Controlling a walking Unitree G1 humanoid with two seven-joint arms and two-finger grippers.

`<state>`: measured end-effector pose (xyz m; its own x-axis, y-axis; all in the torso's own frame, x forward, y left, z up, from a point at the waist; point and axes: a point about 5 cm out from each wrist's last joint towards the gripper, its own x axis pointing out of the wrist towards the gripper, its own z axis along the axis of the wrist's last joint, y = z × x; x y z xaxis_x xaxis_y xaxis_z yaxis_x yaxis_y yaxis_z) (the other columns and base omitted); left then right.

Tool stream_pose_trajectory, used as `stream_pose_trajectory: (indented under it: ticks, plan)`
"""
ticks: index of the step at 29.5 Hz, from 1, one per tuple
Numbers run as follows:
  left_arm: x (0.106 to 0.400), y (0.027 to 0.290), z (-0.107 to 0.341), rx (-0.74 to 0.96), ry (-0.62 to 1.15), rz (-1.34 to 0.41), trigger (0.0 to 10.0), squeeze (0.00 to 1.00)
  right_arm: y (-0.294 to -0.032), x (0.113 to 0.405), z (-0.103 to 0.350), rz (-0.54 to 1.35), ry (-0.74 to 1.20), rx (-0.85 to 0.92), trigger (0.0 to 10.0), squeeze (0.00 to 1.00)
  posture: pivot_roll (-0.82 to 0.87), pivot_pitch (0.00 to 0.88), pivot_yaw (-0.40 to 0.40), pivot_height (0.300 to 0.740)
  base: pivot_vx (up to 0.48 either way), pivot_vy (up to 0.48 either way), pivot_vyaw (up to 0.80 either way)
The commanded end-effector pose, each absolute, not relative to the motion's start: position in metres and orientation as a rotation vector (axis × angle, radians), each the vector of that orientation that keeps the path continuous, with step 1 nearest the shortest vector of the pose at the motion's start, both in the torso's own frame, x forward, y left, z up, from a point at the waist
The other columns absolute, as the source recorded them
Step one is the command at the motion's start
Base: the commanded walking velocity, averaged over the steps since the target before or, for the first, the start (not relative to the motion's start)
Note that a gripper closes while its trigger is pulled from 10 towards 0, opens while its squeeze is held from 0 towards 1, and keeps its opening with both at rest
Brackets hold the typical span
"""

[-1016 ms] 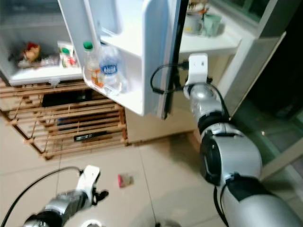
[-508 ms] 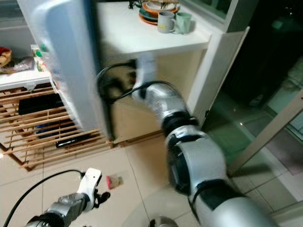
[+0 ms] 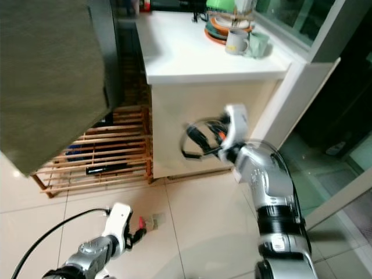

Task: Restocking fridge

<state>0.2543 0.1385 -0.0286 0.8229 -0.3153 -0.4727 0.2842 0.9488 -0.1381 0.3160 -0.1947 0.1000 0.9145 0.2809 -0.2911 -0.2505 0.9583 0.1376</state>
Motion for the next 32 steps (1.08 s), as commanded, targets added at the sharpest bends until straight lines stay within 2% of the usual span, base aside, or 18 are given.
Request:
stream_pose_trajectory:
  ticks: [1,3,7,8,11,18,25,32]
  plan:
    - [0.291,0.132,0.024,-0.098,0.200,-0.315,10.0,0.00,-0.195,0.317,0.116,0.211,0.204,-0.001,10.0,0.38,-0.17,0.000,-0.077,0.740,0.000,0.000,0.00]
    - [0.309,0.126,0.073,-0.099,0.000,-0.301,10.0,0.00,-0.200,0.310,0.110,0.139,0.181,-0.071,10.0,0.38,-0.17,0.000,-0.077,0.740,0.000,0.000,0.00]
    - [0.315,0.119,0.104,-0.092,-0.104,-0.292,10.0,0.00,-0.201,0.305,0.103,0.084,0.178,-0.065,10.0,0.37,-0.17,0.000,-0.071,0.740,0.000,0.000,0.00]
    - [0.318,0.111,0.118,-0.060,-0.140,-0.311,10.0,0.00,-0.202,0.304,0.095,0.041,0.176,-0.060,10.0,0.38,-0.17,0.000,-0.066,0.740,0.000,0.000,0.00]
    - [0.320,0.105,0.124,-0.080,-0.175,-0.346,10.0,0.00,-0.200,0.307,0.093,0.023,0.134,-0.106,10.0,0.39,-0.17,0.000,-0.058,0.740,0.239,0.000,-0.18]
    - [0.314,0.096,0.126,-0.058,-0.123,-0.401,10.0,0.00,-0.212,0.306,0.095,-0.072,0.085,-0.124,10.0,0.39,-0.19,0.000,-0.041,0.740,0.431,0.000,-0.78]
    - [0.313,0.098,0.113,-0.047,-0.049,-0.419,10.0,0.00,-0.216,0.301,0.091,-0.110,0.052,-0.171,10.0,0.40,-0.20,0.000,-0.032,0.740,0.366,0.306,-0.74]
    - [0.313,0.128,0.100,0.102,0.017,-0.260,10.0,0.00,-0.216,0.289,0.080,-0.130,0.068,-0.160,10.0,0.42,-0.20,0.000,-0.029,0.740,0.079,0.112,-0.74]
